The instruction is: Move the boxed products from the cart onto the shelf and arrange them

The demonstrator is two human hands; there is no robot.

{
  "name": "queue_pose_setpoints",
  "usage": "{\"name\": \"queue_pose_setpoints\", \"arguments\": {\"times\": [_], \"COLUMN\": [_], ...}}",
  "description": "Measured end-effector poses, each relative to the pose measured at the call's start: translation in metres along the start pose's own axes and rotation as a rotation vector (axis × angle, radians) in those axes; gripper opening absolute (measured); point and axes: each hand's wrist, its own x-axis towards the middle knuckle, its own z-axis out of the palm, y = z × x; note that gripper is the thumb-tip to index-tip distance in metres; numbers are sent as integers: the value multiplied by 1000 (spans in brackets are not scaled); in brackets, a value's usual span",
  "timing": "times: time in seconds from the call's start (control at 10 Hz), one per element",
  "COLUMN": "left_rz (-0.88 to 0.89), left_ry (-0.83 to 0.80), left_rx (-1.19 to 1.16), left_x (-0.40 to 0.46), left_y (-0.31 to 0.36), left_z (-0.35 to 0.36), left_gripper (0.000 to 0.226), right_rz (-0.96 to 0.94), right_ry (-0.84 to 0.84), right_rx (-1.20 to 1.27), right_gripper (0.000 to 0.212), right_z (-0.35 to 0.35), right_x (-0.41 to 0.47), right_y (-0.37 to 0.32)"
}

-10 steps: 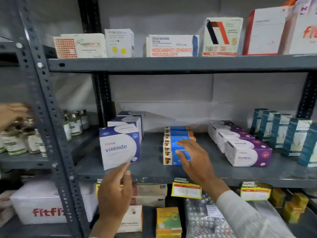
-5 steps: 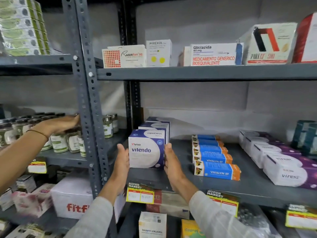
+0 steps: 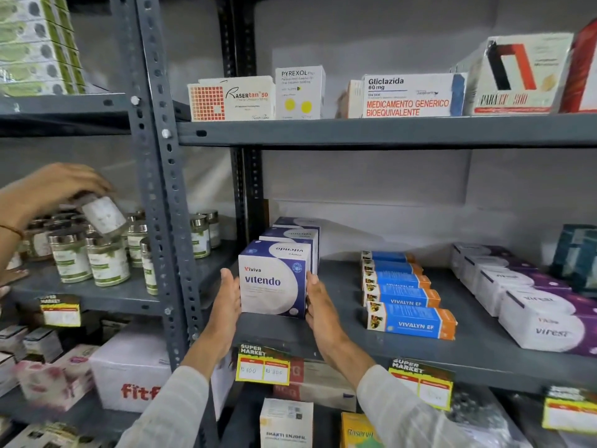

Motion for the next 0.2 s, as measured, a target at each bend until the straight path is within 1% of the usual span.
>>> {"name": "queue_pose_setpoints", "arguments": {"times": [0.1, 0.2], "left_rz": [31, 149], "left_ry": [10, 251], "left_rx": [-65, -24], "left_x": [-3, -14], "left_y": [4, -2], "left_z": [-1, 1], "left_gripper": [61, 52], "right_rz": [-3, -83], "right_ry": [-9, 51], "right_rx": [5, 13], "right_gripper": [52, 45], "right_z": [0, -12], "right_x": [-4, -15], "right_y": [-2, -11]}}
